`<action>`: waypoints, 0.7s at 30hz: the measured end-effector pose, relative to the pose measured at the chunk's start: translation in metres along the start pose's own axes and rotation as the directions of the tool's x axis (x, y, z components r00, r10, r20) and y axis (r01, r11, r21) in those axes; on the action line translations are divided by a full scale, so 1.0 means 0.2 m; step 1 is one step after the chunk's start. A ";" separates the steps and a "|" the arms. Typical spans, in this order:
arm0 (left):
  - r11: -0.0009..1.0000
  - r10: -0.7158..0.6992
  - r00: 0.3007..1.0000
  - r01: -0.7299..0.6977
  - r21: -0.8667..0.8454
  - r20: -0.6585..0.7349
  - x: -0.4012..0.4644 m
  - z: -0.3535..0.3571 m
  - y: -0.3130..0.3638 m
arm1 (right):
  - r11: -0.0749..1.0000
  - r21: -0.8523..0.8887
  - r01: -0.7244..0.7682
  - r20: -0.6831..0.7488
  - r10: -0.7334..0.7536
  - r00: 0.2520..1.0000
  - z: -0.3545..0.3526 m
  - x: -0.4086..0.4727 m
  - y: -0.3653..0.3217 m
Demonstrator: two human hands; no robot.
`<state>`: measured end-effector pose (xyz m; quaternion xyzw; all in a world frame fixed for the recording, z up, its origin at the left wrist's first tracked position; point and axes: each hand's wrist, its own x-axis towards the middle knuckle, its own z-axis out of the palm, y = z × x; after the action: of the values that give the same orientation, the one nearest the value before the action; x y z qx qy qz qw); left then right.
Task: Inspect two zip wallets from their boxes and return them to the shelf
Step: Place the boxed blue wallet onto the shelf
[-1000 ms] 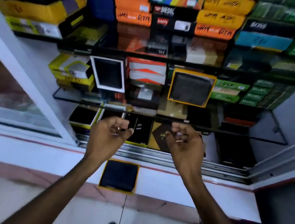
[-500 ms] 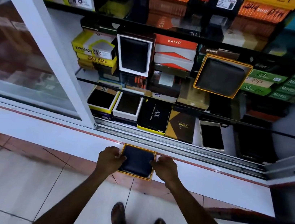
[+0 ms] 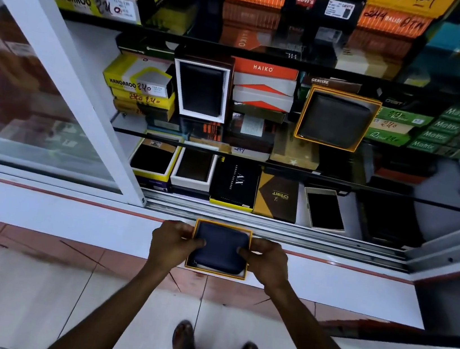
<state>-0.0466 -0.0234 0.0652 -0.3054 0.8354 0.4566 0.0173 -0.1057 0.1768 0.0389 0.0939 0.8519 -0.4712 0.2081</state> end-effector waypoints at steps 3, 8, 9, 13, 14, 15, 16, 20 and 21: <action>0.999 0.033 0.999 -0.033 -0.039 -0.019 -0.01 -0.05 0.11 | 0.995 0.078 0.068 -0.061 -0.064 0.996 -0.13 -0.05 -0.10; 0.977 0.147 0.985 -0.158 -0.141 -0.087 -0.03 -0.12 0.41 | 0.962 0.161 0.221 -0.146 -0.199 0.969 -0.39 -0.13 -0.28; 0.969 0.170 0.981 -0.184 -0.163 -0.097 -0.04 -0.12 0.48 | 0.950 0.182 0.254 -0.162 -0.226 0.961 -0.45 -0.14 -0.32; 0.925 0.256 0.959 -0.280 -0.259 -0.121 -0.06 -0.14 0.74 | 0.910 0.211 0.357 -0.254 -0.302 0.919 -0.69 -0.14 -0.47; 0.913 0.280 0.953 -0.302 -0.276 -0.115 -0.06 -0.14 0.81 | 0.897 0.233 0.375 -0.268 -0.311 0.912 -0.76 -0.14 -0.50; 0.903 0.299 0.948 -0.318 -0.289 -0.109 -0.06 -0.13 0.88 | 0.887 0.249 0.390 -0.282 -0.319 0.905 -0.82 -0.13 -0.52; 0.890 0.326 0.939 -0.344 -0.299 -0.110 -0.06 -0.11 0.94 | 0.880 0.253 0.403 -0.299 -0.325 0.897 -0.88 -0.13 -0.55; 0.844 0.412 0.901 -0.434 -0.315 -0.137 -0.05 -0.02 1.20 | 0.860 0.221 0.460 -0.382 -0.358 0.852 -1.11 -0.08 -0.59; 0.838 0.422 0.896 -0.444 -0.317 -0.138 -0.04 0.01 1.25 | 0.858 0.217 0.466 -0.407 -0.355 0.842 -1.15 -0.05 -0.59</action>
<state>-0.1725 0.0821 0.2548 -0.1210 0.7912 0.5762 -0.1654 -0.1997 0.3079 0.2425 0.0211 0.7912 -0.6069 -0.0725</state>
